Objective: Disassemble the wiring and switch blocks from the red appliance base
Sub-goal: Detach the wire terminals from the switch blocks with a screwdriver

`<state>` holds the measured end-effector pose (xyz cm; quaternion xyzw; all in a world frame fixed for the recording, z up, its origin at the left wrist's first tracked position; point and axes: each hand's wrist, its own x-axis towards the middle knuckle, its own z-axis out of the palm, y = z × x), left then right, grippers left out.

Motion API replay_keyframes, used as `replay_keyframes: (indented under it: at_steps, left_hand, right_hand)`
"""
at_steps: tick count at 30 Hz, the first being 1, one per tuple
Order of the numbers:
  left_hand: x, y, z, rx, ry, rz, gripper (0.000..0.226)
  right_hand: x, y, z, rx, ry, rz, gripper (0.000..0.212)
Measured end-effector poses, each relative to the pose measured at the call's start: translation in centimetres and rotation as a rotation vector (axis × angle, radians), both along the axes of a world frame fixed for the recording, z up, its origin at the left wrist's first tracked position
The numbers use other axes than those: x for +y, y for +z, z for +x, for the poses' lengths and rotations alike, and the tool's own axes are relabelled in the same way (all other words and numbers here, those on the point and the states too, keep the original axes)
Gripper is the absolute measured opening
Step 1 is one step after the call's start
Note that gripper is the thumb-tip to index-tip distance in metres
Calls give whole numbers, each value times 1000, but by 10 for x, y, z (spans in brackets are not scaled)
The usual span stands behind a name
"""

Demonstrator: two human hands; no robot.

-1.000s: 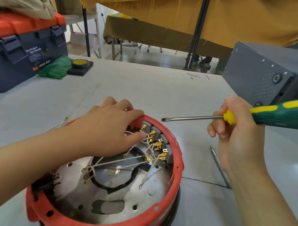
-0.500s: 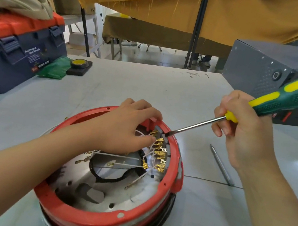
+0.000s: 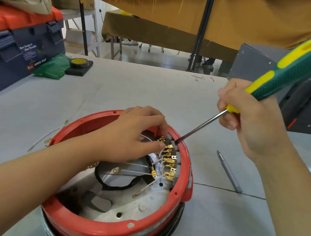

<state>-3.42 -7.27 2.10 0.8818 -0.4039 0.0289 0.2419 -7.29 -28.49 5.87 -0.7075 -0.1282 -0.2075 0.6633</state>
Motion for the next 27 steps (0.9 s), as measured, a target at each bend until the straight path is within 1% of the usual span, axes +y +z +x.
replay_keyframes:
  at_steps: [2,5,9,12,17,21,23,25,27]
  left_hand:
    - [1,1,1,23,-10,-35,13]
    - [0,1,1,32,-28,-32,10]
    - [1,1,1,54,-29,-25,8]
    - [2,1,1,59,-29,-6,5]
    - [1,2,0,52,-30,12,4]
    - [1,1,1,38,-22,10,4]
    - [0,1,2,32,-20,7,4]
    - [-1,2,2,40,-42,-10,3]
    - [-2,2,2,58,-65,-24,6]
  right_hand:
    - [5,9,1,1,-3,-97,30]
    - [13,15,0,0,0,-222,31]
    - [16,14,-4,6,-11,-227,34]
    - [18,12,-8,-11,-57,-235,33]
    - [31,19,-13,-40,-130,-405,30]
    - [52,27,-16,-88,-231,-596,34]
    - [62,30,-17,-117,-300,-653,34]
    - [71,29,-16,-152,-368,-708,40]
    - [76,26,-18,-185,-430,-739,42]
